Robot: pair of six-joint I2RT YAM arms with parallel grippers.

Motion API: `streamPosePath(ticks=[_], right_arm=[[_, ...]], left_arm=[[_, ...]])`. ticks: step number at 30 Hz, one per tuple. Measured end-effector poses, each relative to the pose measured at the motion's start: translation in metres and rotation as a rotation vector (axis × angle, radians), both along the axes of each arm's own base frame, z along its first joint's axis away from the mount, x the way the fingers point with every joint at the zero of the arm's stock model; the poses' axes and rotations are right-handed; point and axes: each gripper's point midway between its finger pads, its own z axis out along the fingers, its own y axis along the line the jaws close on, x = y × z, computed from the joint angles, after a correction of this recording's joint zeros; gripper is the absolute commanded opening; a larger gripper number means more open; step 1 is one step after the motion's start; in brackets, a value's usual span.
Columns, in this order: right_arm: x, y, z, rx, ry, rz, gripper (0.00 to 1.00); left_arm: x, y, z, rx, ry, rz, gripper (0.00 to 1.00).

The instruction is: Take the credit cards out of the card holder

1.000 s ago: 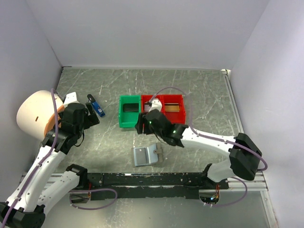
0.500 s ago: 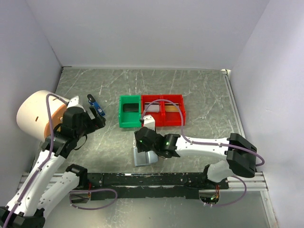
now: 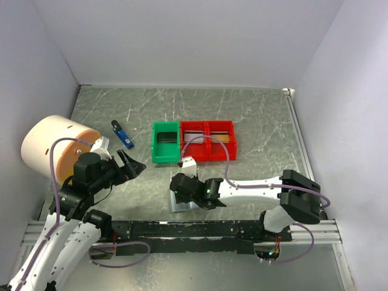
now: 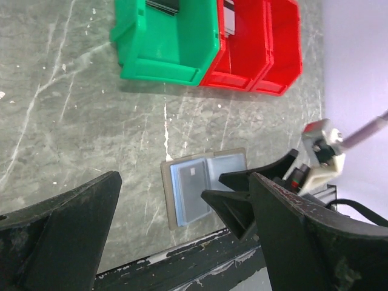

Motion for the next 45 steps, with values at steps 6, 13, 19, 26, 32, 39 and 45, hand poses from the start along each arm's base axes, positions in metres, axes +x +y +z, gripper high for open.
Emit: streamPosePath(ticks=[6, 13, 19, 26, 32, 39, 45], right_arm=[[-0.001, -0.004, -0.014, -0.031, 0.004, -0.067, 0.51], [0.002, -0.004, -0.015, -0.016, -0.003, -0.110, 0.53], [0.003, 0.005, -0.024, -0.020, 0.005, -0.102, 0.53], [0.004, 0.012, -0.031, -0.033, 0.012, -0.104, 0.54], [0.006, 0.015, -0.032, -0.041, 0.007, -0.112, 0.57], [0.007, 0.014, -0.034, -0.049, 0.001, -0.117, 0.57], [0.010, 0.015, -0.035, -0.058, -0.005, -0.122, 0.53]], left_arm=[[-0.007, 0.002, 0.002, 0.012, -0.006, -0.018, 0.99], [0.020, 0.002, 0.020, 0.160, 0.004, -0.072, 0.99], [0.033, 0.008, -0.005, 0.265, 0.015, -0.089, 1.00], [0.034, 0.015, -0.012, 0.301, 0.007, -0.072, 1.00], [0.033, 0.011, -0.015, 0.326, 0.014, -0.069, 0.99], [0.031, 0.016, -0.027, 0.371, 0.063, -0.034, 0.99], [0.030, 0.015, -0.026, 0.380, 0.058, -0.026, 0.98]])
